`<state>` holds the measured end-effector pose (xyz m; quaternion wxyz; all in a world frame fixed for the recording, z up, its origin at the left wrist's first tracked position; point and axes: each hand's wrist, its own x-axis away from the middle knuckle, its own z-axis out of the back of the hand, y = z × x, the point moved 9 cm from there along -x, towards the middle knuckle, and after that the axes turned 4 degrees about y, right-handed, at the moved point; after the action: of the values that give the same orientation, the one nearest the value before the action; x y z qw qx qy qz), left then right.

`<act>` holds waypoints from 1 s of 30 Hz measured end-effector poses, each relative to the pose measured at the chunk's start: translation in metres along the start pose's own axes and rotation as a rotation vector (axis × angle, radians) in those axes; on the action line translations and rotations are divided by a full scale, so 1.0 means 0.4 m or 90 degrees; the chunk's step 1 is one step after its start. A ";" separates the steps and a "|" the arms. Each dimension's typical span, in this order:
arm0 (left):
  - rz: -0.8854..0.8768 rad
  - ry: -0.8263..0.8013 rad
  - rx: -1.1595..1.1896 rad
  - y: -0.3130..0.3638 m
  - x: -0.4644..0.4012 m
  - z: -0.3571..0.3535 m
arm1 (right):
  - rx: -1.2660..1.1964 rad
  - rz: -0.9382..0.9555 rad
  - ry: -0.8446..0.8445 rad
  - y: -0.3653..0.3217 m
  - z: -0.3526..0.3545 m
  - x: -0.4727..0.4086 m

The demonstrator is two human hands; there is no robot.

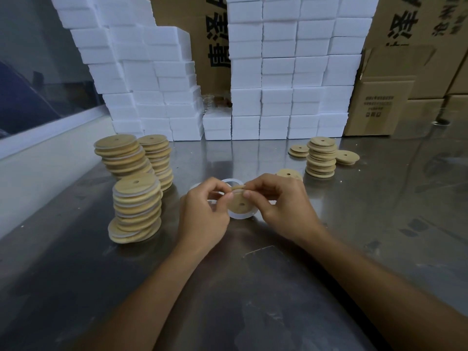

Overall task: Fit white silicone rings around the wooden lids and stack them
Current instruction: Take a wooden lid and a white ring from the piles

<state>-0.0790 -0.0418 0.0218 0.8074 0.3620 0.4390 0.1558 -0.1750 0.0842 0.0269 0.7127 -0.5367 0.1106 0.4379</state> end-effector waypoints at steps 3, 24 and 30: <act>0.029 -0.005 -0.019 -0.012 -0.004 0.000 | -0.050 -0.076 0.030 0.030 0.004 0.002; 0.109 0.018 -0.007 -0.051 -0.002 -0.005 | -0.239 -0.261 0.035 0.096 -0.016 0.015; 0.029 0.000 0.042 -0.019 0.004 -0.016 | -0.030 -0.085 0.058 0.037 0.014 0.000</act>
<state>-0.0838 -0.0430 0.0130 0.7912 0.3985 0.4357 0.1594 -0.1878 0.0898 0.0191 0.7219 -0.5789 0.0967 0.3666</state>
